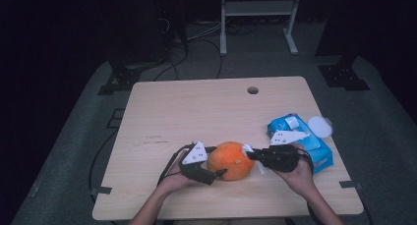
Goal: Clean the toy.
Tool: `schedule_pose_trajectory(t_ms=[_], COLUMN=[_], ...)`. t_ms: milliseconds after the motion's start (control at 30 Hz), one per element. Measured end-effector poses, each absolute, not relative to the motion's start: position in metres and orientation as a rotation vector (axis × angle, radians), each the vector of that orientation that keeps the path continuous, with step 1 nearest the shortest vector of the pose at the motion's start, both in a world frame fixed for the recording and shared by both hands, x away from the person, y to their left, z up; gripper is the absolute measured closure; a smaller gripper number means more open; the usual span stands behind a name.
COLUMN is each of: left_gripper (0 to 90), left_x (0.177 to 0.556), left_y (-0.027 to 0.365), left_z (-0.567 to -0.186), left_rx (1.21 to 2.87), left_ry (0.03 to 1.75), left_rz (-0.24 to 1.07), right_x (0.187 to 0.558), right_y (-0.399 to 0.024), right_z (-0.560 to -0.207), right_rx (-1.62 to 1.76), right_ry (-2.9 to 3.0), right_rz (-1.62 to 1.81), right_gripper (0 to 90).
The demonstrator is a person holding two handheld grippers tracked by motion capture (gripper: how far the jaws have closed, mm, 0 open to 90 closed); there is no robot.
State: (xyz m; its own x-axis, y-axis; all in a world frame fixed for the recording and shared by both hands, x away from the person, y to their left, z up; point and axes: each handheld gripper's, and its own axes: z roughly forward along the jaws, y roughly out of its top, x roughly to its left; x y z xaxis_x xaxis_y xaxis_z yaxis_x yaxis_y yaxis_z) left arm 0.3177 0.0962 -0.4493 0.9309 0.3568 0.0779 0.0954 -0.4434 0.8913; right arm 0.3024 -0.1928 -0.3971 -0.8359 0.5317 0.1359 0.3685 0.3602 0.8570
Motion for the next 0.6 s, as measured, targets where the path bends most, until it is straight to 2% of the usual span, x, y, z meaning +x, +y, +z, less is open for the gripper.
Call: schedule_pose_trajectory(t_ms=[200, 467, 600], left_gripper=[19.2, 20.5, 21.5], left_x=[0.315, 0.313, 0.311], left_y=[0.095, 0.089, 0.088], left_z=[-0.448, -0.445, -0.445], left_rx=[2.029, 2.031, 2.038], left_ry=[0.311, 0.289, 0.267], left_rz=[0.331, 0.353, 0.365], right_x=[0.286, 0.305, 0.302], right_y=[-0.17, -0.2, -0.196], right_z=[-0.389, -0.399, -0.395], right_rx=[0.654, 0.826, 0.794], right_ry=[2.497, 2.433, 2.451], right_rz=[1.449, 1.403, 1.441], right_gripper=[83.4, 83.3, 83.3])
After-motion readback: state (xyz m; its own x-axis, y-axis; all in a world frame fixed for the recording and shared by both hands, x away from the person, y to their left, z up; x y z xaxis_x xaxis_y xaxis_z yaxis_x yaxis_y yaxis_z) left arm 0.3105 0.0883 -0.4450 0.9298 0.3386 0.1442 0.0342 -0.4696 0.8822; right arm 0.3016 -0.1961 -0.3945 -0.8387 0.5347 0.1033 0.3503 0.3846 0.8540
